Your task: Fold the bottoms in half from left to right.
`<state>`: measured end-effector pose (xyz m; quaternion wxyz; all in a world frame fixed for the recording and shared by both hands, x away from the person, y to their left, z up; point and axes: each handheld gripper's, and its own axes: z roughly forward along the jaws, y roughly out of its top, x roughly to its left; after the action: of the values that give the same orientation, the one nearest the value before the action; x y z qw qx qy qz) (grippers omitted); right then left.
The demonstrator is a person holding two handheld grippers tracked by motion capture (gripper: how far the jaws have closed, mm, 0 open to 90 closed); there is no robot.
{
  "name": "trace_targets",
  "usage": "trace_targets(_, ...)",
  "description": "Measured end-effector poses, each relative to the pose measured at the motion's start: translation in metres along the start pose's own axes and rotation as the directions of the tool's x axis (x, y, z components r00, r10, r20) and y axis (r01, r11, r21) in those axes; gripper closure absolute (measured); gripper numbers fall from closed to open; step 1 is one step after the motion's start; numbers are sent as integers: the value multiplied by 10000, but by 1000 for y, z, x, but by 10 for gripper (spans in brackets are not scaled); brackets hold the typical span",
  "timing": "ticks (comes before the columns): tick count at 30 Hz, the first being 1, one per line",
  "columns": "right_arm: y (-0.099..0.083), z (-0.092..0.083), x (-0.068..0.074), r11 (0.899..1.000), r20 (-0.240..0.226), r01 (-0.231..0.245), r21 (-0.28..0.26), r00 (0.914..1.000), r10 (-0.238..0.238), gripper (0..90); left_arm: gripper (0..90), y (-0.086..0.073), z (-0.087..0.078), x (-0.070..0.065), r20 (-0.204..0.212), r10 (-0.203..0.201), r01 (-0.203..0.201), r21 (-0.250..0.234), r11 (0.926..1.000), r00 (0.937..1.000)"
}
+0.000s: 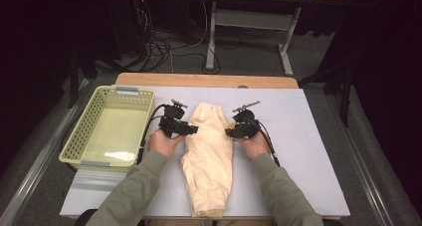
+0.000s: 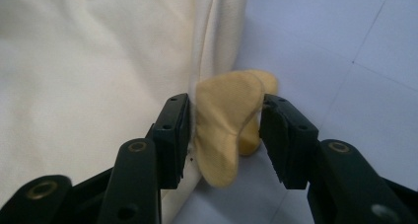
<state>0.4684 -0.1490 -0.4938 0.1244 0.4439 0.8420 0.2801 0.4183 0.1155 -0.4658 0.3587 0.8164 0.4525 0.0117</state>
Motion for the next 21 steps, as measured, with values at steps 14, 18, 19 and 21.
trace_targets(14,2,-2,-3,9999,22,-105,66,9999,105,506,471,26,21,18,-499,-618,638,382,9972,9968)
trace_targets(18,2,-2,-4,9996,-46,-255,91,9997,255,503,461,31,28,20,-699,-561,601,558,9966,9960)
trace_targets(19,2,-1,-5,9996,-42,-254,102,9997,254,505,461,32,31,20,-819,-500,554,646,9964,9954)
trace_targets(21,2,-1,-6,9993,-67,-337,140,9994,338,533,462,34,35,23,-805,-622,679,696,9953,9948)
